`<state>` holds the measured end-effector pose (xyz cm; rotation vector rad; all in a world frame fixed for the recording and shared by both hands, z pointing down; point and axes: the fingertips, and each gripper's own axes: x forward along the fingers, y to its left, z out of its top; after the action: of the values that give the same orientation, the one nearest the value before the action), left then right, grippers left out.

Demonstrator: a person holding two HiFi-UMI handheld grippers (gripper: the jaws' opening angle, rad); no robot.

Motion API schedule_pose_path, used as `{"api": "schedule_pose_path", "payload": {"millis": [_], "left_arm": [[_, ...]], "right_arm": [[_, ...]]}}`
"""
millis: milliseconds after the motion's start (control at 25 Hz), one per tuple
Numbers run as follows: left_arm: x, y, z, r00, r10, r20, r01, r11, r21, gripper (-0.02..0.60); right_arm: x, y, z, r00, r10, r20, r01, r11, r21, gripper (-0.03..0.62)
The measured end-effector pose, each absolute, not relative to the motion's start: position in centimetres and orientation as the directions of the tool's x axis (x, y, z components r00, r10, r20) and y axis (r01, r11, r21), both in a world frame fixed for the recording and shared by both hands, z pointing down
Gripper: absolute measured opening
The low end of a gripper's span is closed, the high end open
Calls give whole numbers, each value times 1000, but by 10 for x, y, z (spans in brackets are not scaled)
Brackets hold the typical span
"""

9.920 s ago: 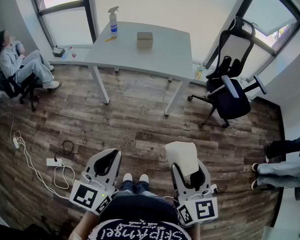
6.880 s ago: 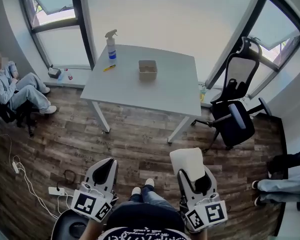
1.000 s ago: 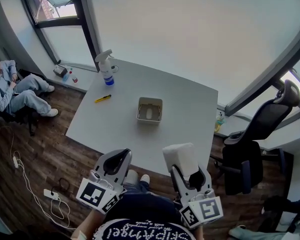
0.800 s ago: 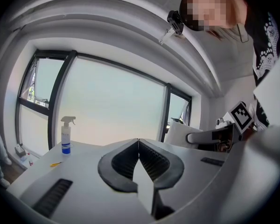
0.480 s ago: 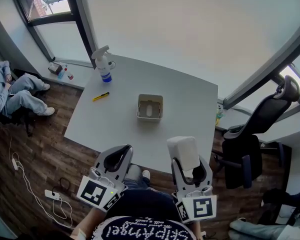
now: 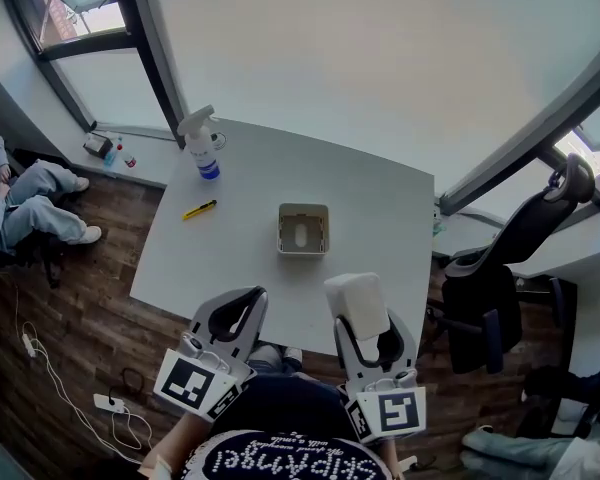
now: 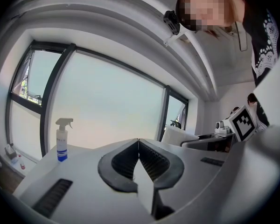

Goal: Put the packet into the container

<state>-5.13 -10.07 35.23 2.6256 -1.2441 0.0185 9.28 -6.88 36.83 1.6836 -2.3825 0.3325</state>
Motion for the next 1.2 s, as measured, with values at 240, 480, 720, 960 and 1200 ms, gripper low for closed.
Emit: {"api": "schedule_pose_path", "payload": {"millis": [240, 480, 720, 960, 1200], "left_arm": [[-55, -121, 352, 663, -741, 106, -743, -634, 213, 8], [-57, -134, 357, 688, -718, 108, -720, -658, 219, 8], [-54, -145, 360, 713, -692, 112, -697, -682, 221, 8], [-53, -145, 364, 717, -686, 126, -694, -684, 224, 8], [-58, -147, 363, 695, -707, 131, -716, -663, 218, 8]], "right_arm": [[92, -83, 365, -283, -913, 295, -958, 281, -50, 270], [88, -89, 369, -256, -917, 304, -966, 253, -52, 270], [90, -93, 372, -225, -922, 315, -974, 219, -56, 270], [87, -96, 376, -238, -917, 320, -971, 229, -68, 270], [82, -106, 377, -279, -906, 317, -960, 268, -78, 270]]}}
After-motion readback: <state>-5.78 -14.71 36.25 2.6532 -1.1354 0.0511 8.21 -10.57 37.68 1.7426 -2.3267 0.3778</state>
